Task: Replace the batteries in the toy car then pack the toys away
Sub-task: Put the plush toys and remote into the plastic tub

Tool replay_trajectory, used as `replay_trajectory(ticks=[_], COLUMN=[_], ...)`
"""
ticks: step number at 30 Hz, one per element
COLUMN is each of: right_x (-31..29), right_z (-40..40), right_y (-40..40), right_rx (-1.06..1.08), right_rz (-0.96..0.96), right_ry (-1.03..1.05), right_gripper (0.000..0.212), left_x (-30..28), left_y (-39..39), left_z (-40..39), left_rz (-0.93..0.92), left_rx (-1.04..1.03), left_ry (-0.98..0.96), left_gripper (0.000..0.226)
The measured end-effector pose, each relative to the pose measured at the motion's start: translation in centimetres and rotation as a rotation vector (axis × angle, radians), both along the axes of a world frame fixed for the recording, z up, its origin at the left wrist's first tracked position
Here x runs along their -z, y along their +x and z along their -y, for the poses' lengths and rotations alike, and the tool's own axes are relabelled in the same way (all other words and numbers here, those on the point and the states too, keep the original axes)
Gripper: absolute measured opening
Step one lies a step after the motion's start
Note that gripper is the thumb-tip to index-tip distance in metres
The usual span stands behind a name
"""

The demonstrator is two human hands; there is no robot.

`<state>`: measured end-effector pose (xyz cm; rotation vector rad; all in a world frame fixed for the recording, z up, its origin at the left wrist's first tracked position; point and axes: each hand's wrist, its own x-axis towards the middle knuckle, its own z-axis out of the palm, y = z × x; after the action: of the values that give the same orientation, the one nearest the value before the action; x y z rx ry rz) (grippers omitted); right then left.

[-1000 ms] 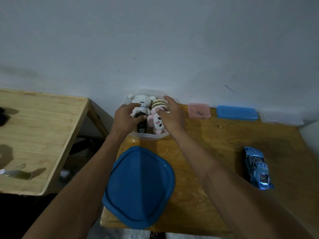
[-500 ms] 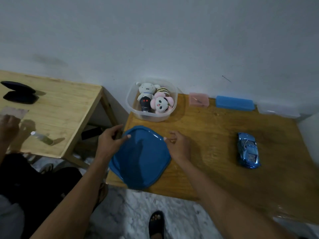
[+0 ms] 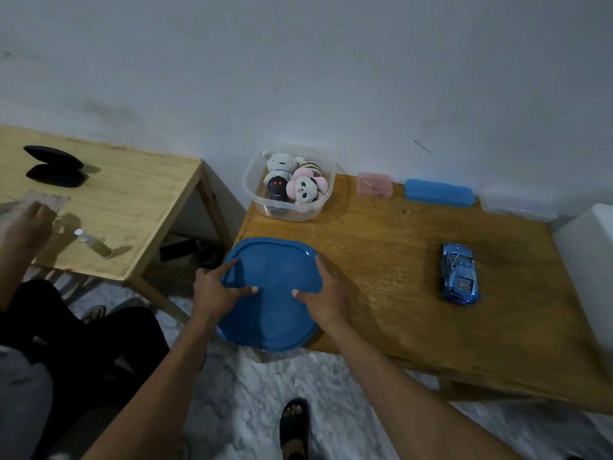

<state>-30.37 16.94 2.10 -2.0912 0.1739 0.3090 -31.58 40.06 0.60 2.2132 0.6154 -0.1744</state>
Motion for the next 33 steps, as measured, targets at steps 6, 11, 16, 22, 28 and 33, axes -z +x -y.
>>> replay_trajectory(ticks=[6,11,16,22,28,33], right_x=[-4.5,-7.6,-8.4,-6.4,-4.2,-2.7], right_z=[0.2,0.6,-0.4,-2.4,-3.3,-3.4], right_y=[3.2,8.8,15.5,21.4,24.5,25.5], right_rx=[-0.040,0.041,0.167,0.237,0.245,0.214], right_rz=[0.141,0.284,0.317,0.255,0.244,0.219], right_ry=[-0.028,0.064,-0.014,-0.074,-0.141,-0.153], right_gripper=[0.111,0.097,0.097,0.090,0.092,0.088], left_x=[-3.4,-7.2,-8.6,-6.9,-4.5,-2.5], left_y=[2.4,7.8,14.4,21.3,25.0,25.8], left_z=[1.9,1.1,0.3,-0.8,-1.2,-1.4], left_rz=[0.171,0.337,0.362,0.319,0.278,0.282], left_rx=[0.072,0.204,0.227,0.257,0.281,0.283], left_ry=[0.040,0.116,0.111,0.114,0.245,0.134], left_gripper=[0.105,0.109,0.111,0.110,0.107,0.101])
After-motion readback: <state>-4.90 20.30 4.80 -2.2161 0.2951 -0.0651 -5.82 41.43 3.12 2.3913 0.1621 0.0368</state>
